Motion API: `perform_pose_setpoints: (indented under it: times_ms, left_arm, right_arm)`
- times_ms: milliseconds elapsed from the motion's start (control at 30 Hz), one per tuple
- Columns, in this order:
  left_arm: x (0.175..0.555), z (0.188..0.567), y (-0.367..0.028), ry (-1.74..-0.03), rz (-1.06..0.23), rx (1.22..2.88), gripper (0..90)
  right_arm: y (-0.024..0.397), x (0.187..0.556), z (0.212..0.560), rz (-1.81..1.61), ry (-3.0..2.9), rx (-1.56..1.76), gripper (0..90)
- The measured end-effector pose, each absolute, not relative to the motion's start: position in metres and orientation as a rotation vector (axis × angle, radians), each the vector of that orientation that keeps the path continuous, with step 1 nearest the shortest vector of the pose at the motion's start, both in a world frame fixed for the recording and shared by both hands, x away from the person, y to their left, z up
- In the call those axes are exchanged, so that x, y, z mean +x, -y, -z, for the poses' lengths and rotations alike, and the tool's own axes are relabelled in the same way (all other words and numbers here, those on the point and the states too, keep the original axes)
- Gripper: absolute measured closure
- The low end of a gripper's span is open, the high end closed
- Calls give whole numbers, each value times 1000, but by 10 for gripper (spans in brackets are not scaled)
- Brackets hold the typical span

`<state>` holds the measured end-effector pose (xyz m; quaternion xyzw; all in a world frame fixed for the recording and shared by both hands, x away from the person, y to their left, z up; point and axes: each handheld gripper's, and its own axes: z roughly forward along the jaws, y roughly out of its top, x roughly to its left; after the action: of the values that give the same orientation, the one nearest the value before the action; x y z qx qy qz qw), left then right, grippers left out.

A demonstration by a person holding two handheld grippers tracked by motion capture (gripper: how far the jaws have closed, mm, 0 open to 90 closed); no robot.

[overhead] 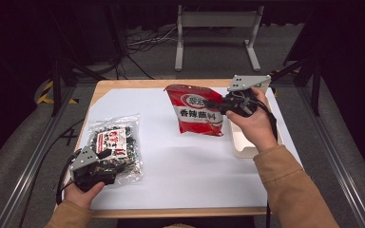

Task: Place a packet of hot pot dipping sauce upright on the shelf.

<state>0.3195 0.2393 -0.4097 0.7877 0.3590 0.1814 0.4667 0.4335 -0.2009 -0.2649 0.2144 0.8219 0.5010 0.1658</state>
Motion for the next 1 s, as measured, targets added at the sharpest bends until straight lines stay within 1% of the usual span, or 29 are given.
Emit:
perform_pose_setpoints:
  times_ms: [533,1000]
  left_arm:
    - [320,410,-239,-882,-448,1936,257]
    - [320,410,-239,-877,-446,1937,253]
  right_arm:
    - [245,433,248,-1367,-2256,672,900]
    - [277,438,244,-1343,-2193,721,900]
